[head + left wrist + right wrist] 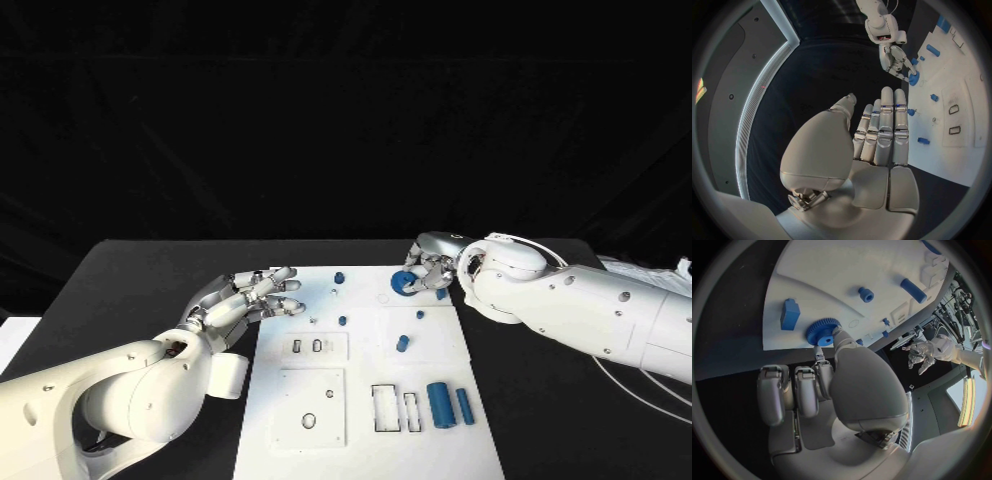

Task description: Assemble the parts on the task board

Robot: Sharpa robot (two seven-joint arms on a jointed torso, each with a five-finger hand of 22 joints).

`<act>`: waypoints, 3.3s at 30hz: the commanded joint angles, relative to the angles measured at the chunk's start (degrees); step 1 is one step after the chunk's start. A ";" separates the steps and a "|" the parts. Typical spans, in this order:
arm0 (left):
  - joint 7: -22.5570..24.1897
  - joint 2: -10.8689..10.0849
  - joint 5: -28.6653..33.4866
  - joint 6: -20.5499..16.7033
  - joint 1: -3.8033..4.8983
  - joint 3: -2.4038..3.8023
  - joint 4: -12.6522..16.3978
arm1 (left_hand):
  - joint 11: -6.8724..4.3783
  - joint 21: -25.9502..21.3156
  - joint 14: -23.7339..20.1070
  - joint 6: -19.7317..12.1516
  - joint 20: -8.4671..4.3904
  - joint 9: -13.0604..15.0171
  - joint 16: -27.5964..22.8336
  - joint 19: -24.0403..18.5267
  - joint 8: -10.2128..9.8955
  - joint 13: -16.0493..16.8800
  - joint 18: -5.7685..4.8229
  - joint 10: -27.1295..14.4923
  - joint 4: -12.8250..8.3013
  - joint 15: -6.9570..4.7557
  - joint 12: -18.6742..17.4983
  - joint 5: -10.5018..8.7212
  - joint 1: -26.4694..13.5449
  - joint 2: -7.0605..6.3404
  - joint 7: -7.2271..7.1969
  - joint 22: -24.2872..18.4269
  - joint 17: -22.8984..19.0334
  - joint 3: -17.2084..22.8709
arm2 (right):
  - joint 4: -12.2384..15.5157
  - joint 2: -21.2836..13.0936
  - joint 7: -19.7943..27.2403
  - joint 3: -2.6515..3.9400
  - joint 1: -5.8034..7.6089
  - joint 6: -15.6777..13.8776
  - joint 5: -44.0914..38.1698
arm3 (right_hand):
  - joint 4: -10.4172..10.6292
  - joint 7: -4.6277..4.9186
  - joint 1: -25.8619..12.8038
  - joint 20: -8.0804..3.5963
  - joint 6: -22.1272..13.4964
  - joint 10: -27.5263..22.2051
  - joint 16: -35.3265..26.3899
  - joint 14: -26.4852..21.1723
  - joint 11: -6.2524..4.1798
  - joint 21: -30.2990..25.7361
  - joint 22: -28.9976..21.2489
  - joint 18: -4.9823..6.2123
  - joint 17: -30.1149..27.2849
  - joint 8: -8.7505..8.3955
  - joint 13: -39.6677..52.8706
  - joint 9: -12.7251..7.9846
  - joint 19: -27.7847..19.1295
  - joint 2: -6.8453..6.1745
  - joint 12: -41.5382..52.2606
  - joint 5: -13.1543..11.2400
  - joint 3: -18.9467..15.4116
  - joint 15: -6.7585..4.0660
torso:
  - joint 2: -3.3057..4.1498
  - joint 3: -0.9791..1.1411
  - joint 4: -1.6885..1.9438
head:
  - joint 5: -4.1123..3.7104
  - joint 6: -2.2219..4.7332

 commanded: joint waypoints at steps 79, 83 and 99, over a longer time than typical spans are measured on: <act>-0.74 0.45 0.06 1.56 0.06 0.04 -0.43 | 0.10 -0.23 -0.44 -0.26 0.20 0.01 -0.56 -0.22 -0.33 -0.03 0.63 -0.24 -0.74 0.04 -0.30 -0.19 0.23 0.61 0.10 -0.14 0.40 0.08 | 1.34 12.51 1.93 -1.79 -2.09 -7.72 -12.27 | -5.34 -0.22 -4.11 -0.04 3.19 2.16 0.46 5.22 -0.31 2.50 11.46 -1.61 11.32 -1.35 7.83 -0.38 4.13 0.71 2.23 -6.99 9.52 0.16 | 0.07 0.03 0.05 | 1.34 -0.45; -0.79 0.47 0.06 1.60 0.06 0.04 -0.42 | 0.10 -0.23 -0.44 -0.26 0.20 0.01 -0.56 -0.22 -0.33 -0.03 0.63 -0.24 -0.74 0.04 -0.30 -0.19 0.23 0.61 0.10 -0.14 0.40 0.08 | 1.14 12.64 1.57 -1.80 -2.09 -7.85 -12.27 | -4.43 0.34 -5.97 0.37 0.36 1.65 0.46 5.22 0.24 2.52 11.51 -1.61 11.33 -1.96 7.20 -0.55 4.15 -0.39 1.07 -7.43 7.89 0.60 | 0.04 -0.02 -0.02 | 1.29 -0.51; -0.95 0.50 0.06 1.68 0.06 0.04 -0.51 | 0.10 -0.23 -0.44 -0.26 0.20 0.01 -0.56 -0.22 -0.33 -0.03 0.63 -0.24 -0.74 0.04 -0.30 -0.19 0.23 0.61 0.10 -0.14 0.40 0.08 | 0.73 12.63 0.69 -1.85 -2.09 -5.46 -11.42 | -0.05 0.72 -9.06 1.03 -1.28 1.30 0.50 5.23 0.71 2.52 11.54 -1.61 11.43 -1.62 6.98 -0.19 4.14 0.34 0.32 -6.82 5.33 1.11 | 0.06 0.04 -0.03 | 1.20 -0.52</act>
